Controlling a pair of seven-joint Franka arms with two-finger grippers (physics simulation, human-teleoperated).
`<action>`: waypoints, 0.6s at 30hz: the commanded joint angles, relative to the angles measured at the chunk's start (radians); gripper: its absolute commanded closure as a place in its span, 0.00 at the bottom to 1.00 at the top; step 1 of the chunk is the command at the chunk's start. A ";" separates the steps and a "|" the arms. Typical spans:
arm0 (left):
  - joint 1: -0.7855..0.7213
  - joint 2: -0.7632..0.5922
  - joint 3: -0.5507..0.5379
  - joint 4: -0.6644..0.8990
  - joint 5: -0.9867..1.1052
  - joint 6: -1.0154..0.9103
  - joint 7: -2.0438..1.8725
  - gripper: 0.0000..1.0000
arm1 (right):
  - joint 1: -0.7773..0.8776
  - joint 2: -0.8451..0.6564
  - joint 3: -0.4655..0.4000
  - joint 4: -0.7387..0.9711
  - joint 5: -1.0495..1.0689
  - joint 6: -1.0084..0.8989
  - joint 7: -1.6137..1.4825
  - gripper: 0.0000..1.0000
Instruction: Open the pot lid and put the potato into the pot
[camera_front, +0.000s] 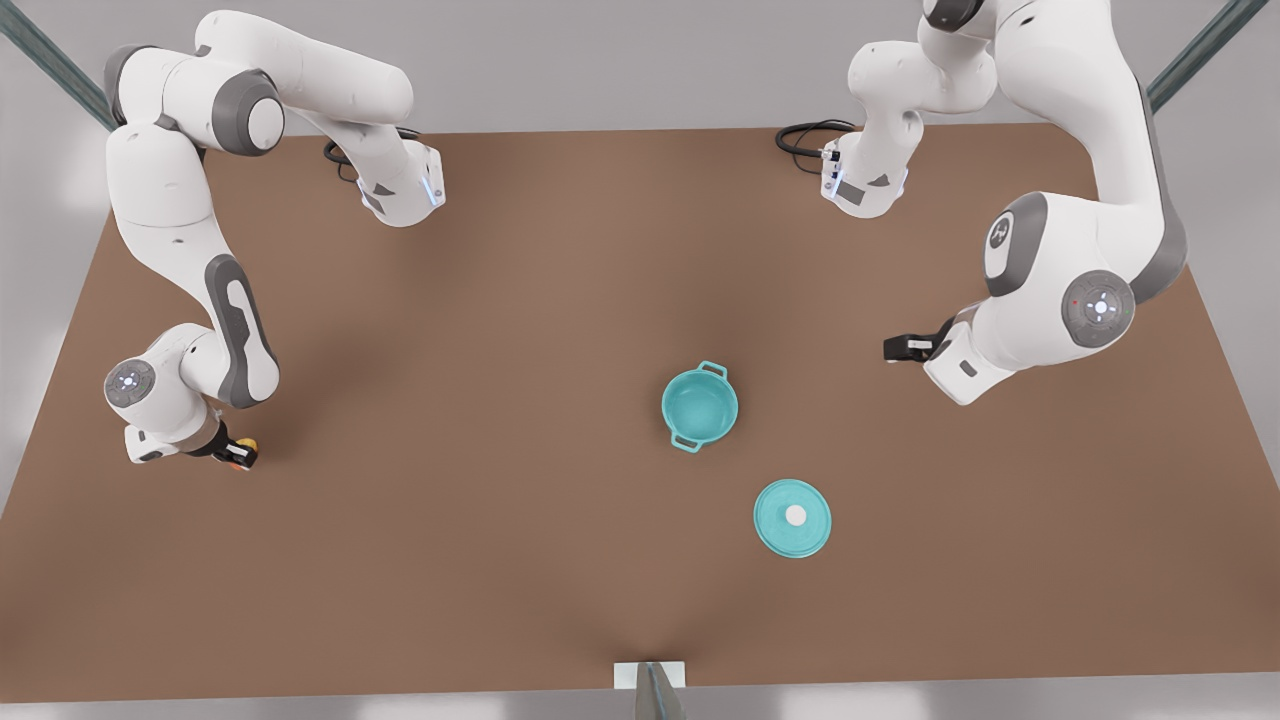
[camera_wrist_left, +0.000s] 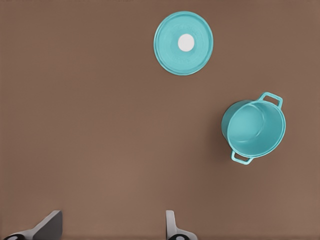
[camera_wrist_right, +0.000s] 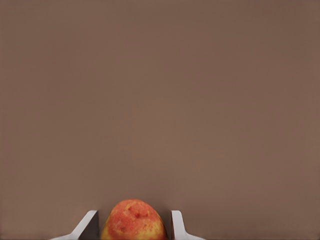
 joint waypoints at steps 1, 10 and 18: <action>-0.002 0.000 0.000 -0.001 0.000 0.001 -0.013 0.00 | 0.000 0.001 0.000 -0.001 0.001 -0.009 -0.011 0.35; -0.021 -0.001 -0.003 -0.004 -0.003 -0.005 -0.072 0.00 | 0.000 0.012 0.001 -0.011 -0.001 -0.004 -0.011 0.35; -0.059 -0.003 0.004 0.025 -0.003 -0.006 -0.098 0.00 | 0.001 0.009 0.001 -0.020 0.001 -0.006 -0.014 0.42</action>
